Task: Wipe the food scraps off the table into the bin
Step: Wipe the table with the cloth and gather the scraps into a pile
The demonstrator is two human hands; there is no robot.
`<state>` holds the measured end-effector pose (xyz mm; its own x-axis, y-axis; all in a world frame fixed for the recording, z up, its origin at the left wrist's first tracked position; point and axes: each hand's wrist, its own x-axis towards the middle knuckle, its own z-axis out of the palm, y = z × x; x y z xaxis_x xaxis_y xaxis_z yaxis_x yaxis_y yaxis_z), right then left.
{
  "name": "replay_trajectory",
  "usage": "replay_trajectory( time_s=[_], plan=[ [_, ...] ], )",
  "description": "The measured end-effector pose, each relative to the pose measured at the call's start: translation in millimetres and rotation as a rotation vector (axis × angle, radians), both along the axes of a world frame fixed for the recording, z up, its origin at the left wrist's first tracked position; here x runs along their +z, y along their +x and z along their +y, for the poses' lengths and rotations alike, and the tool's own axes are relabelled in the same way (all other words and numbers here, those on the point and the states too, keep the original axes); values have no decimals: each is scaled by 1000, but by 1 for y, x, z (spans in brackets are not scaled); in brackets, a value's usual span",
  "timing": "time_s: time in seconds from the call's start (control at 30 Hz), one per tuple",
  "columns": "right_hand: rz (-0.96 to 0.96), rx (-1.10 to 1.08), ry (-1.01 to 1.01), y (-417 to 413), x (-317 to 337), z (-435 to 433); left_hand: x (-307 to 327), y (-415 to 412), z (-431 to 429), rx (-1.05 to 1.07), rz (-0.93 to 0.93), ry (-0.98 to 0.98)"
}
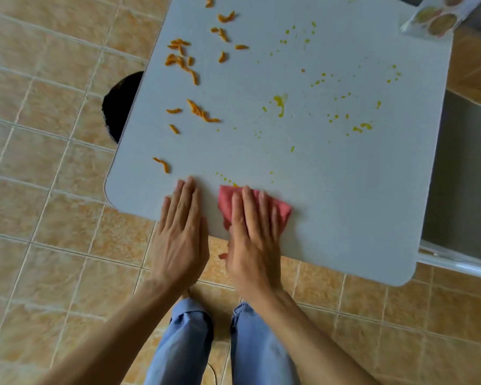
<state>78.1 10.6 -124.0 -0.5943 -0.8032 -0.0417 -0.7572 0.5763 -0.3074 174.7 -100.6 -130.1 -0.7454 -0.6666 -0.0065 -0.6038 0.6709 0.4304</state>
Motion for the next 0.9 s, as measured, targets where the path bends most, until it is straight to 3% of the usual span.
replay_trajectory(
  time_s=[0.07,0.2,0.23,0.33,0.37,0.4,0.5,0.53,0.67,0.7,0.73,0.83,0.87,0.9],
  plan=[
    [40,197,36,-19,-6,-5,0,4,-2,-5,-8,14],
    [86,-344,36,-15,-4,-43,1,10,-9,-35,-52,23],
    [89,-337,-10,-4,-6,-58,0,12,-12,-50,-47,37],
    [104,173,-59,-6,-15,-71,0,18,-21,-113,-29,81],
    [119,252,-49,-25,-17,-71,1,20,-24,-132,-30,82],
    [150,200,-39,-40,-17,-72,1,22,-25,-144,-32,78],
    [160,-299,13,-34,-12,-86,2,24,-27,-145,-57,67],
    [154,-305,-6,-22,-12,-95,2,24,-27,-145,-58,69],
    [126,361,-33,-36,-11,-85,5,23,-29,-180,-85,82],
    [130,419,2,-55,-8,-78,7,23,-29,-174,-96,74],
    [143,354,29,-70,-6,-72,8,23,-29,-165,-104,63],
    [152,-259,1,-74,-3,-73,10,18,-24,-128,-129,47],
    [131,-374,5,-63,-1,-85,10,15,-21,-106,-125,52],
    [121,-341,31,-54,0,-95,10,12,-19,-86,-120,59]
  ],
)
